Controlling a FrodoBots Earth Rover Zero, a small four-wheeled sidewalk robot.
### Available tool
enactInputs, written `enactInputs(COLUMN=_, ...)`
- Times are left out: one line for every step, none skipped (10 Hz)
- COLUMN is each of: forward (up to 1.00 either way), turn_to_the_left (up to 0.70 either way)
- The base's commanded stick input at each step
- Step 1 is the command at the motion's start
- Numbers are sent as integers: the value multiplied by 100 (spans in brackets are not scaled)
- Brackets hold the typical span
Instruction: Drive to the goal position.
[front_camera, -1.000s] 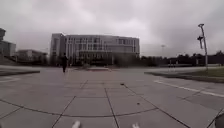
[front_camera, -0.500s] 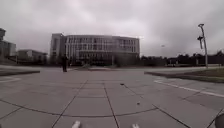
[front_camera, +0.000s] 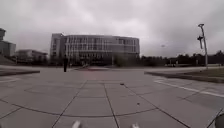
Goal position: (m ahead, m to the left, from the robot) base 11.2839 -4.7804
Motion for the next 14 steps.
enactInputs(forward=5, turn_to_the_left=0)
enactInputs(forward=70, turn_to_the_left=0)
enactInputs(forward=70, turn_to_the_left=0)
enactInputs(forward=70, turn_to_the_left=0)
enactInputs(forward=70, turn_to_the_left=0)
enactInputs(forward=70, turn_to_the_left=0)
enactInputs(forward=70, turn_to_the_left=0)
enactInputs(forward=70, turn_to_the_left=0)
enactInputs(forward=70, turn_to_the_left=0)
enactInputs(forward=70, turn_to_the_left=0)
enactInputs(forward=70, turn_to_the_left=0)
enactInputs(forward=70, turn_to_the_left=0)
enactInputs(forward=70, turn_to_the_left=0)
enactInputs(forward=70, turn_to_the_left=0)
